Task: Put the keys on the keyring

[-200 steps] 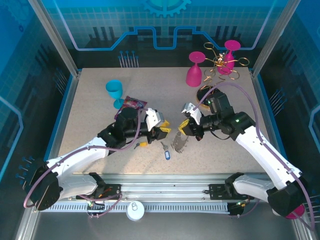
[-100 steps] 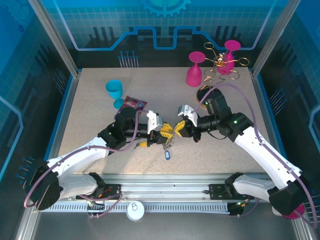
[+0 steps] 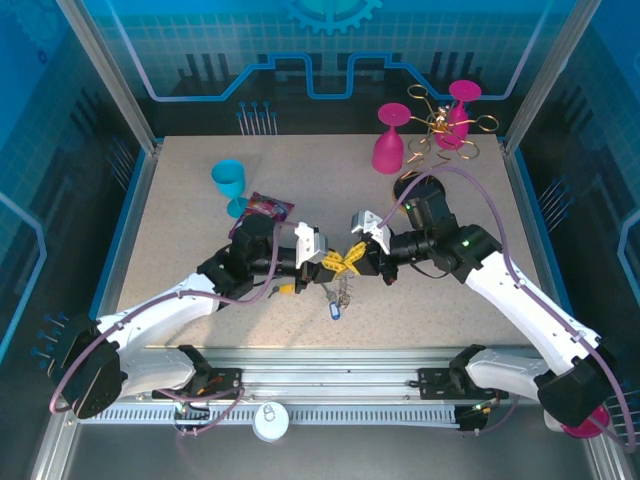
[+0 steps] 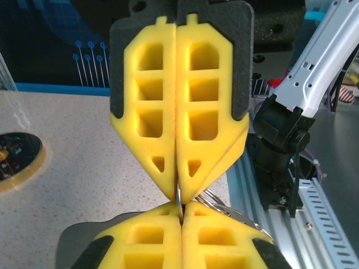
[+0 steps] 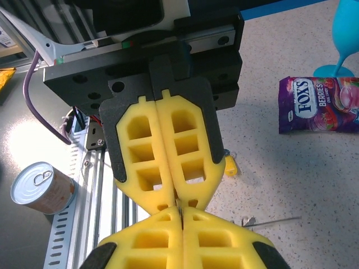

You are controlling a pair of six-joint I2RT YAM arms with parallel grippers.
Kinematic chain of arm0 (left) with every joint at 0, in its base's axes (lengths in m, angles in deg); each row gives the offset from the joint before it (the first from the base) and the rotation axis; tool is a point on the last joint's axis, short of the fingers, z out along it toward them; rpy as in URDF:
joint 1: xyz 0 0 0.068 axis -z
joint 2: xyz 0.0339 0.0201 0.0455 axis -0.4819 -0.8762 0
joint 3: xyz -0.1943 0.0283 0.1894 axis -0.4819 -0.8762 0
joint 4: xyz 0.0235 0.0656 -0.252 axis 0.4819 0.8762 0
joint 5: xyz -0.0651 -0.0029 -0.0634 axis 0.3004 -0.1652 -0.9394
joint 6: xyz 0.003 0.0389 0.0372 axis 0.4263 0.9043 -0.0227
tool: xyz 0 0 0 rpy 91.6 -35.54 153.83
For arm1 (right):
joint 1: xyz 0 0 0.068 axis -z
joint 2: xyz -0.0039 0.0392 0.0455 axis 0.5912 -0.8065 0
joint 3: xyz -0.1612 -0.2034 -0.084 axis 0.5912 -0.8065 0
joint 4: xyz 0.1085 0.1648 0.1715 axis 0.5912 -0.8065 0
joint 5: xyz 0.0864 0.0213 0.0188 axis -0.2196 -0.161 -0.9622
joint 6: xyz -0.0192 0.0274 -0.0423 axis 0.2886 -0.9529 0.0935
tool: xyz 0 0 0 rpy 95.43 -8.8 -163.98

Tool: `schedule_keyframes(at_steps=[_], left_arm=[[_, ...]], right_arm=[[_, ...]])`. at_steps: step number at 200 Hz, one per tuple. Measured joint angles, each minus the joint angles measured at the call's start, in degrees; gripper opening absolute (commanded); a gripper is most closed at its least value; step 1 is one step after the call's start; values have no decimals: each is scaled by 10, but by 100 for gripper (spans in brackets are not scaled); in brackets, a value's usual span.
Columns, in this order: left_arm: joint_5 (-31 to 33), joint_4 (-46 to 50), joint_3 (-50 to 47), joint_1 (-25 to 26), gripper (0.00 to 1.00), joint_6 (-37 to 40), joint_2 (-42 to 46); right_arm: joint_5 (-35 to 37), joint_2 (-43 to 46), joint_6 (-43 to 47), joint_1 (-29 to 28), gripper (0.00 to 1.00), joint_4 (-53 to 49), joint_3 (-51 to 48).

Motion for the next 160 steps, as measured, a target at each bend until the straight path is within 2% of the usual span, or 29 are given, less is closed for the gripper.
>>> schedule_keyframes(at_steps=[18,32,50,74,115,160], left_arm=[[1,1,0,0,0,6,0],[5,3,0,0,0,12,0],[22,17,0,1,0,24,0],[54,92,17,1,0,53,0],[92,249,111,1,0,115,-17],[124,370,178,15,0,179,-43]], right_arm=[[1,0,9,0,0,-1,0],[7,0,19,-1,27,-4,0],[27,4,40,-4,40,-10,0],[72,22,82,-6,39,-28,0],[137,33,145,-7,29,-60,0],[153,33,155,-21,23,-38,-2]])
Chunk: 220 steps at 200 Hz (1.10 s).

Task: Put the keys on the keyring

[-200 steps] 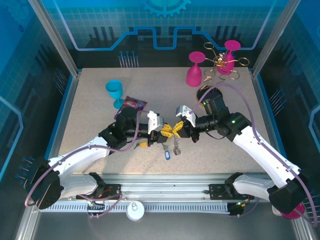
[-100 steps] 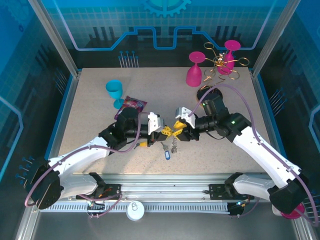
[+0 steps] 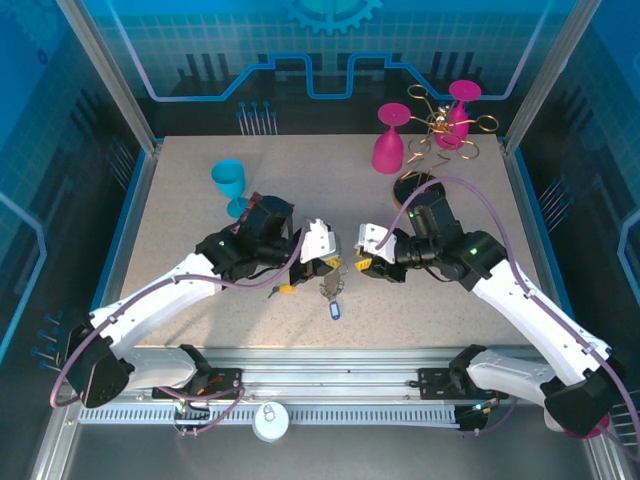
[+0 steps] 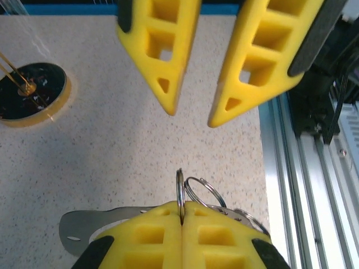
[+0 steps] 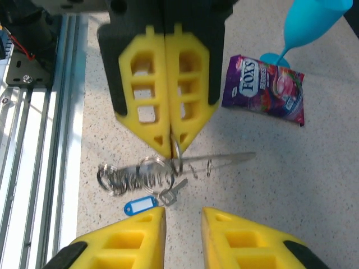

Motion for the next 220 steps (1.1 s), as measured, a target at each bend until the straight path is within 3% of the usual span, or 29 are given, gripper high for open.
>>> schedule_keyframes(at_steps=[46,151,220], left_arm=[[23,52,26,14,0,38,-11],[23,56,28,14,0,55,-10],[26,56,28,15,0,55,-8]], right_arm=[[-10,0,-10,-13,24,50,-33],[-48,16,-31,-15,26,121,-90],[-47,52,-47,-15,19,148,-117]])
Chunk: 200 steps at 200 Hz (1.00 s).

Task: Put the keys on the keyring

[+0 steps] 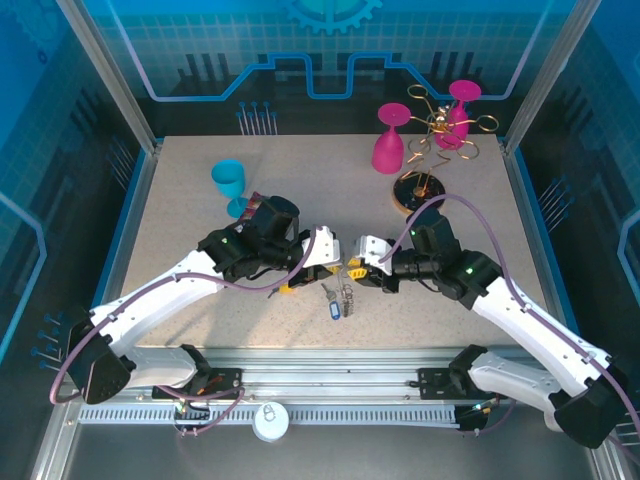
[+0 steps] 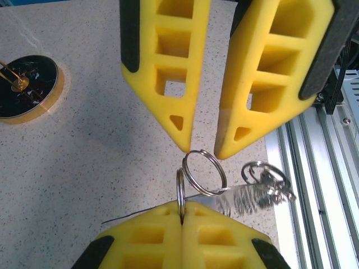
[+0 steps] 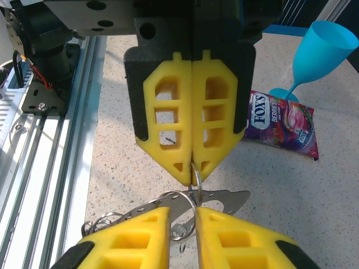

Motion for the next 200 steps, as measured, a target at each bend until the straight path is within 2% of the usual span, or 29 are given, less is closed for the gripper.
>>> schedule_keyframes(at_steps=[74,200], left_arm=[[-1,0,-3,0,0,0,0],[-5,0,-7,9,0,0,1]], right_arm=[[0,0,-19,0,19,30,-2],[3,-19,1,-1,20,30,-2]])
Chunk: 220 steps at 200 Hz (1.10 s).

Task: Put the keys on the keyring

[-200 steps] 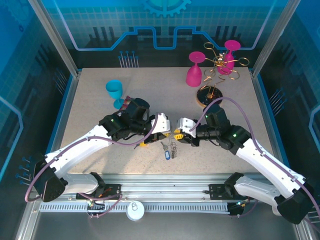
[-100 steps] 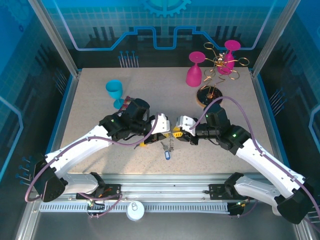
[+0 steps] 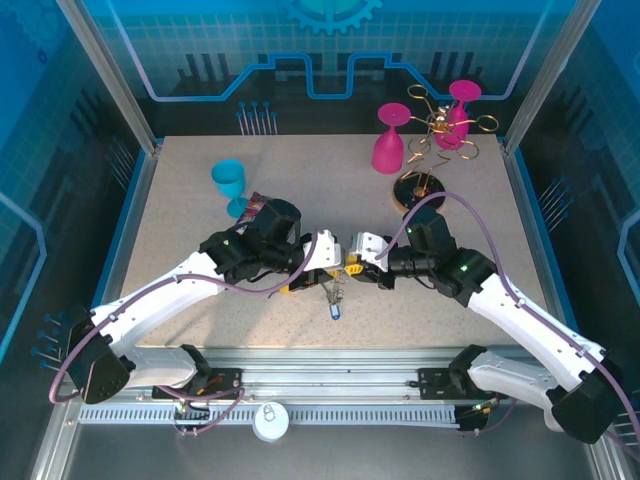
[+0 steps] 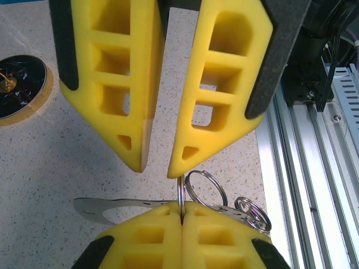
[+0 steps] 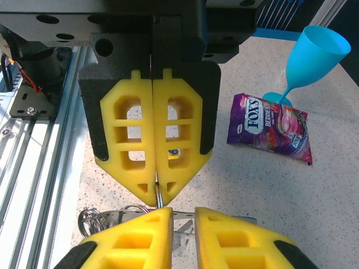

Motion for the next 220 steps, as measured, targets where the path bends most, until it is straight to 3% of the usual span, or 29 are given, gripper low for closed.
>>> schedule_keyframes(at_steps=[90,220], left_arm=[[0,3,-4,3,0,1,0],[26,-31,-24,7,0,5,12]], right_arm=[[-7,10,2,0,24,4,-26],[1,45,8,5,22,-15,-42]])
